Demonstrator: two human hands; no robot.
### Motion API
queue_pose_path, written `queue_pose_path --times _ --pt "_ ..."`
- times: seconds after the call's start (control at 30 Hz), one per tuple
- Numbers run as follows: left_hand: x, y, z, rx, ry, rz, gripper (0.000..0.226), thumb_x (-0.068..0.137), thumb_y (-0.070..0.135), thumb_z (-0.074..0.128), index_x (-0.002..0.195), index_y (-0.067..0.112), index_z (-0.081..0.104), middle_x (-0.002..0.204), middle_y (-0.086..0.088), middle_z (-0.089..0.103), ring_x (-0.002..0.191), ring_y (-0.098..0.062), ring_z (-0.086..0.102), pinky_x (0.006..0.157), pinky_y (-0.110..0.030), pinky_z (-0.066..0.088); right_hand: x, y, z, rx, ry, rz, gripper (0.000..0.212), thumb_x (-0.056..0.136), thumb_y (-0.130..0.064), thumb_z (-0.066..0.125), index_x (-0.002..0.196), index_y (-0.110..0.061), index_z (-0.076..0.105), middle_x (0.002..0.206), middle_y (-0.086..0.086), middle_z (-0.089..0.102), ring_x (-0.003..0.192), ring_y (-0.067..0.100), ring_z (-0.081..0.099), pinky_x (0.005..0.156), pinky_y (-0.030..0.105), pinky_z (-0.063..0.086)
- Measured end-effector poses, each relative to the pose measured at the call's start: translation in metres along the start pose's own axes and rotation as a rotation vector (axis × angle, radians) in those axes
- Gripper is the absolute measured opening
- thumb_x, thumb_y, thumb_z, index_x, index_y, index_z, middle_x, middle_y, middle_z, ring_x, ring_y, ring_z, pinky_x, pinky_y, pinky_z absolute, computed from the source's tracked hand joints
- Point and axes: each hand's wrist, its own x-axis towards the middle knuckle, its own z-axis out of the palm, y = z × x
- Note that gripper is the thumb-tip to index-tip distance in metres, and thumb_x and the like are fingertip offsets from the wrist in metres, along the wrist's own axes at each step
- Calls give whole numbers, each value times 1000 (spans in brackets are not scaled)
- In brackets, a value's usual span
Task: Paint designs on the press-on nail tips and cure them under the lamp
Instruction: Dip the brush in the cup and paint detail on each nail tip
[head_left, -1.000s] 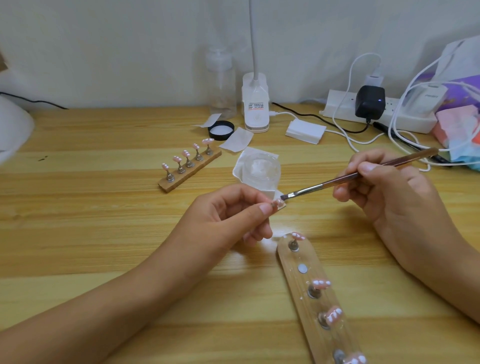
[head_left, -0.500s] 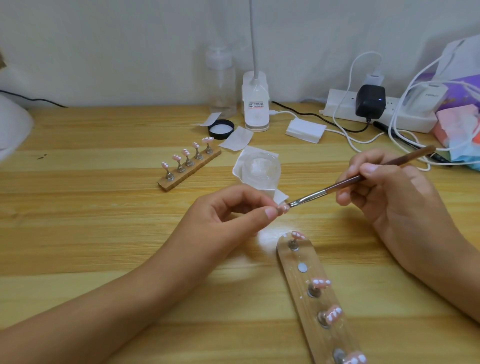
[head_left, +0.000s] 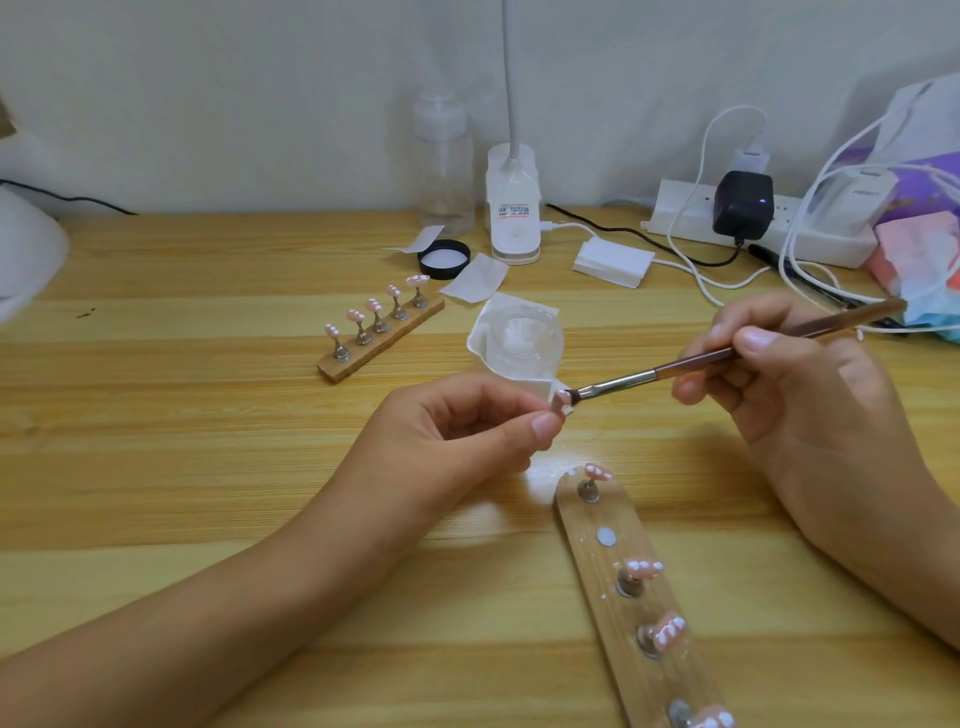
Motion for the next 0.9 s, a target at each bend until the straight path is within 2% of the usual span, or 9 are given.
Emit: queue_pose_path --times 0.13,0.2,0.37,0.47,0.57,0.77,0.9 --pt "0 0 -1 3 -7 -2 7 71 29 78 76 24 77 71 10 71 63 0 59 63 -11 47 -1 0 -1 -38 21 -30 15 81 -26 54 78 -29 69 75 -1 67 69 15 66 70 21 53" --pt "0 0 -1 11 -3 -10 5 73 28 79 77 24 77 70 9 70 63 -2 59 64 -12 48 -1 0 -2 -9 30 -49 17 82 -23 53 78 -28 68 75 -1 67 68 15 66 70 21 53" --pt "0 1 0 -25 17 -10 2 70 24 74 72 22 75 72 9 71 62 -1 60 62 -11 48 -1 -3 1 63 -27 -40 38 88 -9 38 76 -27 69 72 0 69 66 13 66 66 20 52" --pt "0 1 1 2 13 11 10 72 18 81 69 23 73 71 10 70 63 0 60 60 -11 48 -1 -2 3 51 -70 -6 38 89 -9 38 77 -27 69 73 1 70 67 14 67 67 21 53" --pt "0 0 0 12 5 32 9 75 19 71 69 26 72 72 11 70 65 1 61 61 -11 47 -1 0 3 34 -59 11 36 89 -10 41 77 -27 69 73 0 69 69 15 67 68 22 53" --pt "-1 -2 -1 5 -2 40 11 77 21 70 74 30 75 79 11 73 74 2 65 66 -11 50 2 3 0 8 32 66 31 88 -15 47 74 -29 71 72 -3 69 70 13 69 69 21 55" --pt "0 -3 -2 -14 -6 43 15 76 19 73 81 33 75 85 4 75 84 -5 68 70 -14 51 5 3 -3 50 68 102 31 88 -16 47 72 -29 72 69 -2 69 68 12 67 67 21 55"
